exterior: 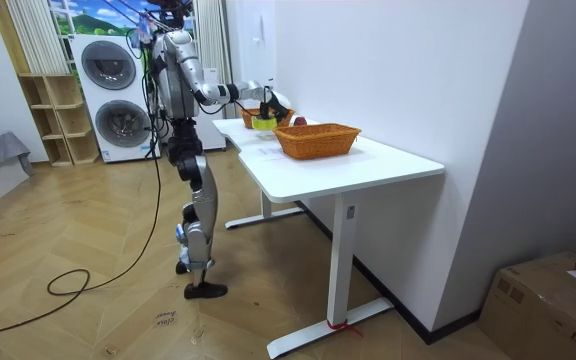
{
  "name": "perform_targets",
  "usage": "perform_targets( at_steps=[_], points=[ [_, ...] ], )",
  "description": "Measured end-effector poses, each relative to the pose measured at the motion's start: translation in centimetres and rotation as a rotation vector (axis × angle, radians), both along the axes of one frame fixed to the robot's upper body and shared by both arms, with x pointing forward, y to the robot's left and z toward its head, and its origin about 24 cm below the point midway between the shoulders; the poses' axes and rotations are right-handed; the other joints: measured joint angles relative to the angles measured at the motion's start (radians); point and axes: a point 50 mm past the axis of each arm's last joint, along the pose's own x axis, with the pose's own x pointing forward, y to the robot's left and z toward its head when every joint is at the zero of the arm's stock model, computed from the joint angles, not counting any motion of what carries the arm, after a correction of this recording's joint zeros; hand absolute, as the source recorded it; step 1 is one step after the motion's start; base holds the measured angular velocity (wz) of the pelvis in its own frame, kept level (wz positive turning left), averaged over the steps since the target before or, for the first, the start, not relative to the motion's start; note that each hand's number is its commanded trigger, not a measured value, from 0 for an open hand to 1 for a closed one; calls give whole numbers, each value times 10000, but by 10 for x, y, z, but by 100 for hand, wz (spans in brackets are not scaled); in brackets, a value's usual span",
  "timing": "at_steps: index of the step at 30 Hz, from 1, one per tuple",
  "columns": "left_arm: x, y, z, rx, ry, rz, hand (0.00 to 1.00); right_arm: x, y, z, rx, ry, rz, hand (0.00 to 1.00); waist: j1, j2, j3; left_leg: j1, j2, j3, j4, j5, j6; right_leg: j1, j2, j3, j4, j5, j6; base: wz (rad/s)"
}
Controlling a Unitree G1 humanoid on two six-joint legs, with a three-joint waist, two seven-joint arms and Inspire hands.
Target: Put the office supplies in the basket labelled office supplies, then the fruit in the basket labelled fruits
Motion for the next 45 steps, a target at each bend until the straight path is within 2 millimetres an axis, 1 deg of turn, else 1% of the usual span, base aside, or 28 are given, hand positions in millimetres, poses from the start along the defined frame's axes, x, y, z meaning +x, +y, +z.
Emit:
perform_targets(
  at_steps=[3, 6, 8, 13, 16, 18, 22, 26, 28, 29, 30, 32, 34, 36, 38, 40, 42, 45],
  points=[
    [-1, 0, 0, -2, -44, 41, 0, 1, -5, 7, 387, -380, -274, 100, -115, 64, -41, 24, 3, 74, -1, 0, 0, 30, 13, 82, 14, 0, 0, -4],
    [-6, 0, -1, -5, -38, 55, 0, 1, -9, 10, 660, -563, -532, 100, -189, 69, -40, 154, 0, 105, -20, 0, 0, 143, 21, 198, 12, 0, 1, -4],
    [-9, 1, -1, 1, -20, 69, 0, 2, -12, 12, 810, -738, -698, 100, -224, 53, -56, 185, 0, 108, -23, -1, 0, 157, 26, 237, 24, 0, 1, -3],
    [-14, 1, -1, 4, 86, 92, 0, 3, -18, 17, 947, -1223, -1060, 100, -294, 45, -55, 201, 1, 90, -24, -1, 0, 148, 27, 255, 77, 2, 3, 0],
    [-16, 1, -2, 1, 175, 109, 0, 3, -21, 19, 853, -1431, -1152, 100, -288, 44, -40, 251, 5, 83, -38, -2, 0, 146, 26, 268, 151, 2, 3, 0],
    [-19, 3, -2, 26, 257, 122, 0, 3, -23, 21, 823, -1578, -1221, 100, -293, -9, -15, 254, 4, 78, -41, -3, 0, 147, 26, 263, 158, 2, 3, 0],
    [-22, 5, -2, 73, 399, 114, 0, 3, -26, 23, 1037, -1698, -1322, 100, -283, -95, -6, 254, 4, 75, -41, -4, 0, 145, 29, 244, 152, 2, 3, 0],
    [-27, 6, -2, 105, 534, 70, 0, 3, -32, 26, 1480, -1896, -1582, 100, -314, -183, -25, 246, 3, 58, -44, -4, 1, 140, 23, 183, 142, 2, 3, 1],
    [-29, 8, -2, 156, 579, 94, 0, 4, -35, 28, 1599, -2093, -1824, 100, -383, -245, -38, 238, 3, 18, -35, -4, 1, 150, 21, 144, 139, 2, 4, 8],
    [-32, 9, -2, 200, 621, 176, 0, 4, -38, 29, 1708, -2260, -2025, 100, -478, -290, -50, 175, 0, -5, -4, -4, 1, 144, 11, 96, 127, 2, 3, 8],
    [-33, 10, -1, 226, 592, 223, 0, 4, -42, 31, 1911, -2355, -2258, 100, -489, -327, -51, 173, 0, 0, -3, -4, 1, 138, 11, 95, 124, 2, 3, 6],
    [-34, 11, -1, 252, 573, 272, 0, 5, -49, 31, 1984, -2486, -2647, 100, -565, -365, -72, 174, 1, 2, -2, -4, 1, 149, 12, 95, 111, 2, 3, 0],
    [-36, 12, 0, 362, 579, 111, 0, 5, -57, 32, 1937, -2605, -2996, 100, -620, -384, -69, 171, 1, 8, -4, -5, 1, 149, 11, 96, 106, 2, 3, 0],
    [-38, 12, 1, 425, 618, -4, 0, 4, -62, 31, 1896, -2702, -3298, 100, -721, -376, -63, 177, 5, 22, -5, -6, -1, 153, 17, 105, 104, 2, 4, -2],
    [-41, 12, 1, 433, 684, 6, 0, 1, -69, 24, 1725, -2577, -3537, 100, -770, -376, -63, 190, 12, 71, -3, -7, -3, 148, 27, 153, 105, 2, 3, -7],
    [-38, 10, 1, 401, 526, 74, 0, -1, -74, 19, 1800, -2386, -3775, 100, -790, -349, -44, 197, 7, 69, -3, -7, -3, 141, 28, 223, 108, 2, 3, -5],
    [-36, 10, 2, 394, 399, 117, 0, -3, -83, 11, 2192, -2068, -4206, 100, -783, -317, -22, 205, 6, 70, 0, -7, -2, 131, 26, 248, 129, 3, 3, 0],
    [-33, 10, 3, 409, 259, 104, 0, -3, -86, 10, 2254, -2027, -4335, 100, -817, -273, 3, 199, 9, 79, 3, -7, -2, 110, 31, 269, 135, 3, 2, -1]
  ],
)
